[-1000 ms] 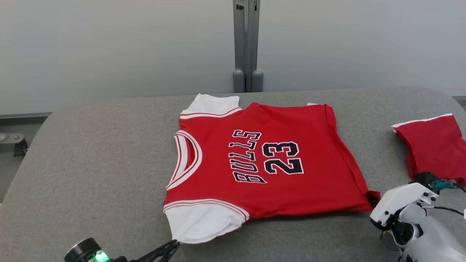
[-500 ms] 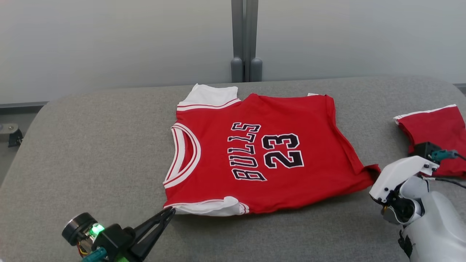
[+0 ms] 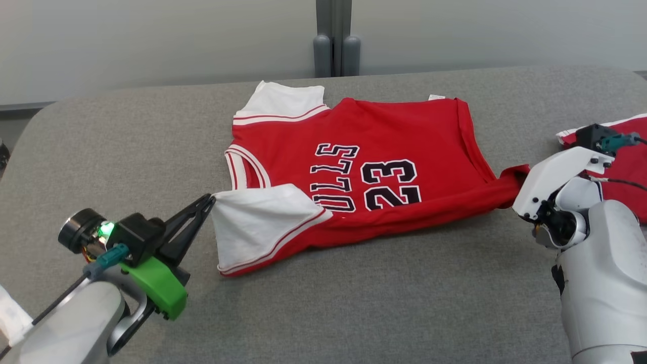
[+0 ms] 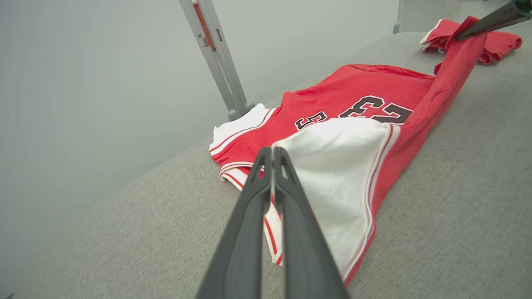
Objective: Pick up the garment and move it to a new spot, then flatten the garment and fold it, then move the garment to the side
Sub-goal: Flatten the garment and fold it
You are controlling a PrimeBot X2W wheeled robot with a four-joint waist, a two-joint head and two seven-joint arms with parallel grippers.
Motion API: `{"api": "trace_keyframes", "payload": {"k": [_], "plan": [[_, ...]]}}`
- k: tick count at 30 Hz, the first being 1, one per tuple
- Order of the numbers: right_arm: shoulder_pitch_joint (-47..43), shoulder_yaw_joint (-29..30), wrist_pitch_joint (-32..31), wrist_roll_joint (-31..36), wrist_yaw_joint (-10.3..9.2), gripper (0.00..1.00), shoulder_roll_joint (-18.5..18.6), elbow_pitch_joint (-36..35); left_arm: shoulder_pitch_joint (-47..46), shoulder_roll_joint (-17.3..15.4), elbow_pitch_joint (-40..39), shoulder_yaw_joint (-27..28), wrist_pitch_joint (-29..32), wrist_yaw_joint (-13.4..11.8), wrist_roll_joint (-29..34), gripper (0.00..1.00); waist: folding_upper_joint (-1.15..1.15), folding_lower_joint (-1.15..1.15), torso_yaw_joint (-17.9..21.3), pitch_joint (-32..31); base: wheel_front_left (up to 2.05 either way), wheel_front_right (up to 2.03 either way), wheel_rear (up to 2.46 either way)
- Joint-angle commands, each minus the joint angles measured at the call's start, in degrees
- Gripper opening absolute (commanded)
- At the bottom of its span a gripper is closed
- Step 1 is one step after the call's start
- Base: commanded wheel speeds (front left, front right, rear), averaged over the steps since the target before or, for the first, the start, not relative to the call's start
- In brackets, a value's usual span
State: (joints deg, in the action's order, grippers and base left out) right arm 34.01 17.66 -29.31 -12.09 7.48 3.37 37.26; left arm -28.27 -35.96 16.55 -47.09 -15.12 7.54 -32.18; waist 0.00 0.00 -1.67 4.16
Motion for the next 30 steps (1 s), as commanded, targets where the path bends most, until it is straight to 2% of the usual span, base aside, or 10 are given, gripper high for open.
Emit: {"api": "trace_keyframes", "payload": {"k": [1, 5, 16, 30], "plan": [[1.3, 0.5, -0.7, 1.5, 0.01, 0.00, -0.1, 0.4, -2.3, 0.6, 1.3, -0.5, 0.0, -0.1, -0.6, 0.00, 0.00, 0.00, 0.8, 2.0, 0.00, 0.00, 0.00], [4.6, 1.1, -1.7, 4.8, 0.01, 0.00, -0.4, 1.8, -7.4, 1.7, 5.1, -2.4, 0.0, -0.1, -1.0, 0.00, 0.00, 0.00, 1.3, 3.9, 0.00, 0.00, 0.00], [12.9, 0.2, 1.5, 6.9, 0.02, 0.00, -0.4, 9.2, -18.0, 4.0, 13.6, -6.4, 0.0, -0.1, -2.2, 0.00, 0.00, 0.00, 1.9, 9.0, 0.00, 0.00, 0.00], [19.5, 1.4, 7.8, 9.0, 0.01, 0.00, -0.4, 17.8, -22.4, 6.1, 20.0, -7.3, 0.0, -0.1, -2.2, 0.00, 0.00, 0.00, 1.6, 12.2, 0.00, 0.00, 0.00]]}}
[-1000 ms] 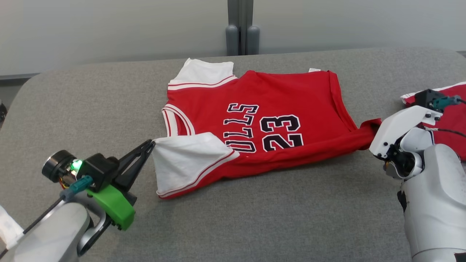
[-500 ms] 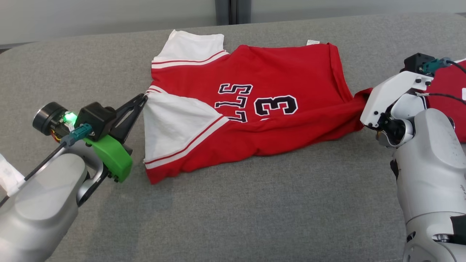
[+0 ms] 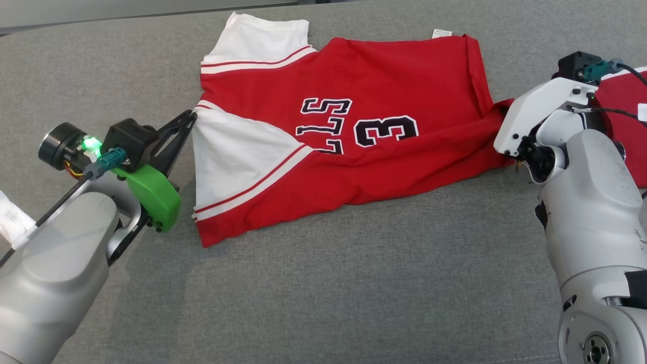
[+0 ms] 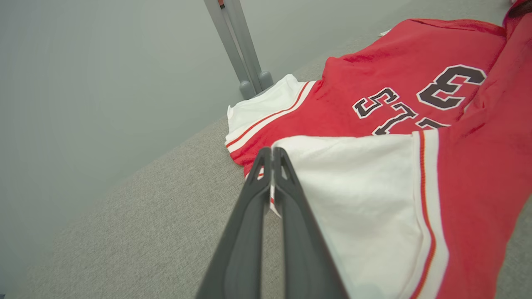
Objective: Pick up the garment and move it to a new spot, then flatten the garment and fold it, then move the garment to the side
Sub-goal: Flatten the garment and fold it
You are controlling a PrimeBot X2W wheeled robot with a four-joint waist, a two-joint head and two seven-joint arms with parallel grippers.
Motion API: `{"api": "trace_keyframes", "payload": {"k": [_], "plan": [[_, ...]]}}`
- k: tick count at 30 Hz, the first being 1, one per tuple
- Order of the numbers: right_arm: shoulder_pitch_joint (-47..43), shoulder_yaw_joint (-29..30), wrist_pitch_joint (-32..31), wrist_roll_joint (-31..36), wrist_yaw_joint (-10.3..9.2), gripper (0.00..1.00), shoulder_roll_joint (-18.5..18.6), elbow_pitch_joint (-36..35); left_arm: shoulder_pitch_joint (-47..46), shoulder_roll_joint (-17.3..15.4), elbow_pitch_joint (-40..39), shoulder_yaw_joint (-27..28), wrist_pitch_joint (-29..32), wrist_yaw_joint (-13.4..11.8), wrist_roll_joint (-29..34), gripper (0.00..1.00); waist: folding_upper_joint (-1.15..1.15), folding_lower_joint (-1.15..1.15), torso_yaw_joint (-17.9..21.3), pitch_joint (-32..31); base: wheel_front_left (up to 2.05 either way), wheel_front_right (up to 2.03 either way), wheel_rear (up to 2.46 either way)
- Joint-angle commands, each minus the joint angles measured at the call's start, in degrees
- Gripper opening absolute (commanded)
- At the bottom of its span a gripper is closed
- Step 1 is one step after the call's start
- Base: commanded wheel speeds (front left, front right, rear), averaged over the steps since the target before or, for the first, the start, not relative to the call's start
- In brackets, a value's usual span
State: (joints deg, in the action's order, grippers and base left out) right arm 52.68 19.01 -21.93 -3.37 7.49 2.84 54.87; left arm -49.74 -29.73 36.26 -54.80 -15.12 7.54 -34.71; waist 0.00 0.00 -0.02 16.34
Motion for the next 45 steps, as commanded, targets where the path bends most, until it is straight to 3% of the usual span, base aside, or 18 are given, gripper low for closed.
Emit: {"api": "trace_keyframes", "payload": {"k": [1, 6, 7, 8, 9, 14, 22, 26, 31, 40, 45], "plan": [[1.1, 0.2, 0.9, 0.4, 0.00, 0.00, 0.1, 0.7, -1.0, 0.0, 0.6, 0.8, 0.0, -0.1, 0.5, 0.00, 0.00, 0.00, -0.1, 0.1, 0.00, 0.00, 0.00], [2.2, 0.8, 2.5, 1.3, 0.00, 0.00, 0.1, 3.0, -0.7, 0.7, 1.8, 2.2, 0.0, -0.1, 1.2, 0.00, 0.00, 0.00, -0.5, 0.1, 0.00, 0.00, 0.00], [2.4, 1.1, 3.0, 1.8, 0.00, 0.49, 0.1, 3.3, -0.5, 1.0, 2.0, 2.7, 0.0, -0.1, 0.7, 0.22, 0.00, 0.00, -0.6, 0.1, 0.00, 0.00, 0.00], [2.6, 1.3, 3.2, 2.2, 0.00, 1.00, 0.1, 3.6, -0.4, 1.4, 1.9, 3.3, 0.0, -0.1, 0.6, 0.89, 0.00, 0.00, -0.7, 0.0, 0.00, 0.00, 0.00], [2.7, 1.8, 3.6, 2.5, 0.00, 1.00, 0.1, 3.9, -0.1, 1.8, 2.1, 3.7, 0.0, -0.1, 0.7, 1.00, 0.00, 0.00, -0.8, 0.0, 0.00, 0.00, 0.00], [2.9, 3.8, 4.8, 4.4, 0.00, 1.00, 0.2, 5.2, 1.5, 3.5, 2.4, 7.6, 0.0, -0.1, 3.3, 1.00, 0.00, 0.00, -1.1, -1.1, 0.00, 0.00, 0.00], [3.0, 7.7, 9.9, 6.0, 0.00, 1.00, 0.1, 4.6, 7.5, 5.9, -2.1, 18.9, 0.0, -1.6, 7.9, 1.00, 0.00, 0.00, -1.2, -5.3, 0.00, 0.00, 0.00], [3.6, 2.5, 16.0, 0.9, 0.00, 1.00, 0.1, 4.6, 11.9, 6.9, -6.6, 25.1, 0.0, -1.8, 9.6, 1.00, 0.00, 0.00, -1.4, -7.9, 0.00, 0.00, 0.00], [-2.7, -9.1, 23.5, -6.7, 0.00, 1.00, 0.3, -0.1, 18.8, 9.5, -13.4, 33.0, 0.0, -2.6, 11.8, 1.00, 0.00, 0.00, -1.7, -11.2, 0.00, 0.00, 0.00], [-19.9, -25.1, 33.4, -14.0, 0.00, 1.00, 7.8, -16.4, 32.0, 16.2, -22.7, 43.3, 0.0, -2.8, 15.4, 1.00, 0.00, 0.00, -1.3, -14.6, 0.00, 0.00, 0.00], [-28.5, -28.3, 36.1, -14.3, 0.00, 1.00, 10.8, -23.8, 37.6, 19.8, -24.5, 46.9, 0.0, -2.3, 17.5, 1.00, 0.00, 0.00, -1.1, -15.4, 0.00, 0.00, 0.00]]}}
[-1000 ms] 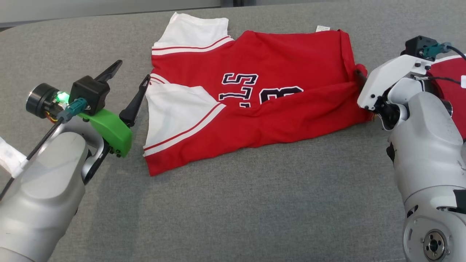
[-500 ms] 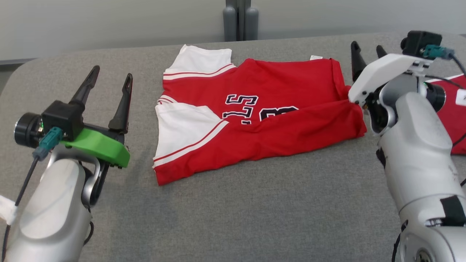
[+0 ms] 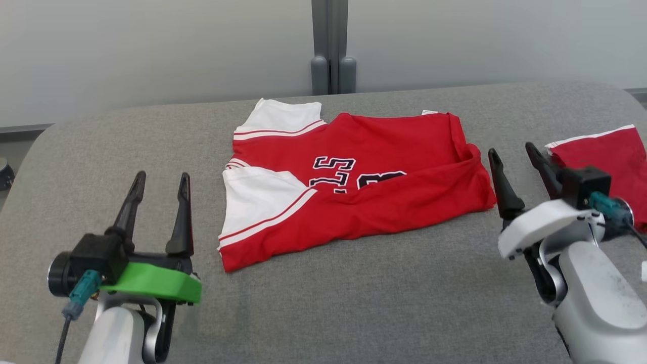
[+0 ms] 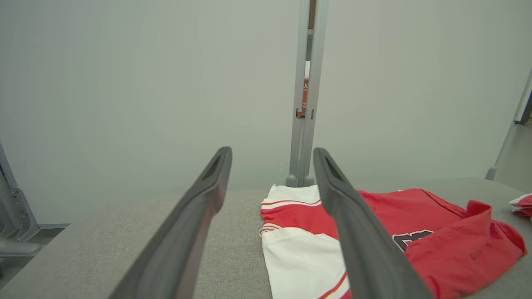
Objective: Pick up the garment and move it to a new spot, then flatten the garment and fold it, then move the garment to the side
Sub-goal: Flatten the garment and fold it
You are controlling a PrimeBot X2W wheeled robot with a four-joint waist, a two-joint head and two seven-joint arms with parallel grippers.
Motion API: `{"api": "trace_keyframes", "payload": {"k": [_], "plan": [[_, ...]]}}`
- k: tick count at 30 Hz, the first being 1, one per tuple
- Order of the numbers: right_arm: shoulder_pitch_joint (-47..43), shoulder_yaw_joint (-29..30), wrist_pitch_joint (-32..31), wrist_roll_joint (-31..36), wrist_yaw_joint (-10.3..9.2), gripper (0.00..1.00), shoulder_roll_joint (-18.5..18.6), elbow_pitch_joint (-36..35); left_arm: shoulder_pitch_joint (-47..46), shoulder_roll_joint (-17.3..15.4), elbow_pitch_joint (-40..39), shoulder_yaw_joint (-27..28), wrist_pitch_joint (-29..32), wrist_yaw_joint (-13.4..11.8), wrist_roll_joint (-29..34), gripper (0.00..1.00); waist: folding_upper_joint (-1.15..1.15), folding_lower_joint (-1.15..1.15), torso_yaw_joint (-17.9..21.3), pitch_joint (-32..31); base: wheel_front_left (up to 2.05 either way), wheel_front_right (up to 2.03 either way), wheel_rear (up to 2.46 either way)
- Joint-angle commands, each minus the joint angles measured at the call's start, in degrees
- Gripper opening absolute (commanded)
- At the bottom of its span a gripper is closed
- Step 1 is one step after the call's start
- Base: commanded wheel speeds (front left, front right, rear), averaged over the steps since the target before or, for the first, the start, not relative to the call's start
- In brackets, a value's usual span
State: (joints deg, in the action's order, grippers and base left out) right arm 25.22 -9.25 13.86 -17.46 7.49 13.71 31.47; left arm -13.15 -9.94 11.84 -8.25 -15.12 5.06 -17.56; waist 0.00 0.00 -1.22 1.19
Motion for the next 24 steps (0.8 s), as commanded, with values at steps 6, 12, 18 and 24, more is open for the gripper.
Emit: {"api": "trace_keyframes", "payload": {"k": [6, 12, 18, 24], "plan": [[-10.0, 2.7, 1.3, 2.0, 0.00, 1.00, -1.1, -7.8, 6.1, 3.0, 0.7, 1.7, 0.0, 1.2, 3.9, 1.00, 0.00, 0.00, 0.4, -0.9, 0.00, 0.00, 0.00], [-14.9, 6.5, 1.3, 5.3, 0.00, 1.00, -4.7, -12.9, 9.3, 5.0, 2.4, 3.3, 0.0, 1.6, 5.8, 1.00, 0.00, 0.00, 1.7, -0.4, 0.00, 0.00, 0.00], [-15.3, 6.9, 1.4, 7.0, 0.00, 1.00, -6.0, -15.0, 7.1, 5.9, 9.1, 4.1, 0.0, 1.1, 7.2, 1.00, 0.00, 0.00, 3.1, 0.9, 0.00, 0.00, 0.00], [-14.1, 5.9, 1.4, 7.5, 0.00, 1.00, -5.7, -15.3, 2.0, 5.8, 20.9, 3.1, 0.0, 1.0, 8.1, 1.00, 0.00, 0.00, 5.1, 2.9, 0.00, 0.00, 0.00]]}}
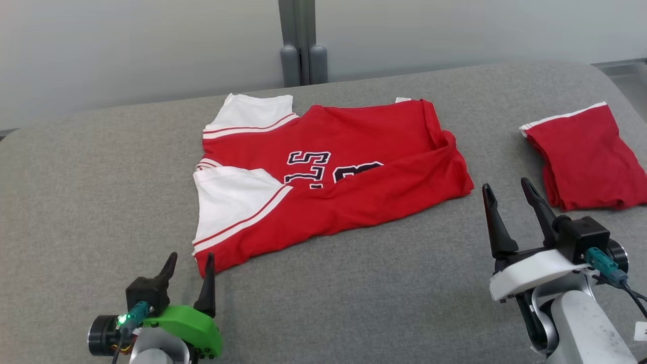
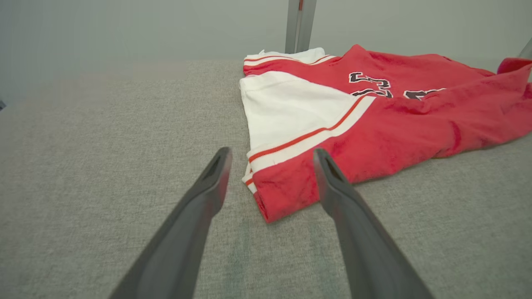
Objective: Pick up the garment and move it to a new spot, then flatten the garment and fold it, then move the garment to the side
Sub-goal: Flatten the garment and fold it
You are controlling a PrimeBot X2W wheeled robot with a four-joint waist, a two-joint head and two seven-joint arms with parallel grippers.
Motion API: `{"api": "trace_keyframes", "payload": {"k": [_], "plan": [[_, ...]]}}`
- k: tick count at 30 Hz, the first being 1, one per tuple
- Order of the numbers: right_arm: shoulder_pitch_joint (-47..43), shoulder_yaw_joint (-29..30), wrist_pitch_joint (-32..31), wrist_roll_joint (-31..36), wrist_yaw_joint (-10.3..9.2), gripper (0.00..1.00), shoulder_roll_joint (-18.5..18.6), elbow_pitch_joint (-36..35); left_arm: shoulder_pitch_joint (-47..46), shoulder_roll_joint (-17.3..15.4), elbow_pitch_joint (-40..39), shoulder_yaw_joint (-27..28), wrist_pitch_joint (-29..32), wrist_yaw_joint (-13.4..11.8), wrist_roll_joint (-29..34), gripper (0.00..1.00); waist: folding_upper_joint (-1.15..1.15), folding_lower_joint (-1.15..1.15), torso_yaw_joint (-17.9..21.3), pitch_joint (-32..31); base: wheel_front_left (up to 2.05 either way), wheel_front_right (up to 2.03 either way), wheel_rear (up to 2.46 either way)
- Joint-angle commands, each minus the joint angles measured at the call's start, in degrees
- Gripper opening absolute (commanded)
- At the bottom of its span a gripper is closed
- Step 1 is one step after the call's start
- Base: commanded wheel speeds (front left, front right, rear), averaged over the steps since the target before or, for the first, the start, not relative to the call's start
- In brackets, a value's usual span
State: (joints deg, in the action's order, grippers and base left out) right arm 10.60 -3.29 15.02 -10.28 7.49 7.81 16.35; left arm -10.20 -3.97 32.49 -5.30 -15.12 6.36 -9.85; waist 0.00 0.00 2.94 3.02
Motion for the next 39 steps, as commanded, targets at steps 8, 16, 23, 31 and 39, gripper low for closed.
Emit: {"api": "trace_keyframes", "payload": {"k": [8, 16, 23, 31, 39], "plan": [[1.9, -1.3, 0.2, -0.3, 0.00, 1.00, 0.7, -0.8, -8.6, -0.7, 14.7, 1.3, 2.5, -3.2, -0.5, 1.00, 0.00, 0.00, 3.4, 3.7, 0.00, 0.00, 0.00], [2.5, -1.2, 0.2, 0.0, 0.00, 1.00, 1.3, -0.1, -12.6, -0.9, 21.1, -0.8, 1.2, -1.8, 0.0, 0.00, 0.00, 0.00, 3.4, 4.6, 0.00, 0.00, 0.00], [5.7, 0.9, -3.5, 2.3, 0.00, 1.00, 1.4, 4.8, -14.6, -0.7, 17.9, -2.3, -0.1, -1.1, 1.0, 0.00, 0.00, 0.00, 0.2, 5.2, 0.00, 0.00, 0.00], [13.5, 3.4, -10.1, 4.8, 0.00, 1.00, 1.7, 16.5, -13.7, 0.0, 7.0, -5.2, 0.0, -0.4, 2.6, 0.00, 0.00, 0.00, -5.0, 7.8, 0.00, 0.00, 0.00], [21.7, 7.7, -14.2, 7.0, -0.02, 1.00, 2.7, 31.6, -15.4, 0.6, 6.0, -9.8, -0.1, 0.4, 3.0, 0.00, 0.00, 0.00, -9.2, 9.3, 0.00, 0.00, 0.00]]}}
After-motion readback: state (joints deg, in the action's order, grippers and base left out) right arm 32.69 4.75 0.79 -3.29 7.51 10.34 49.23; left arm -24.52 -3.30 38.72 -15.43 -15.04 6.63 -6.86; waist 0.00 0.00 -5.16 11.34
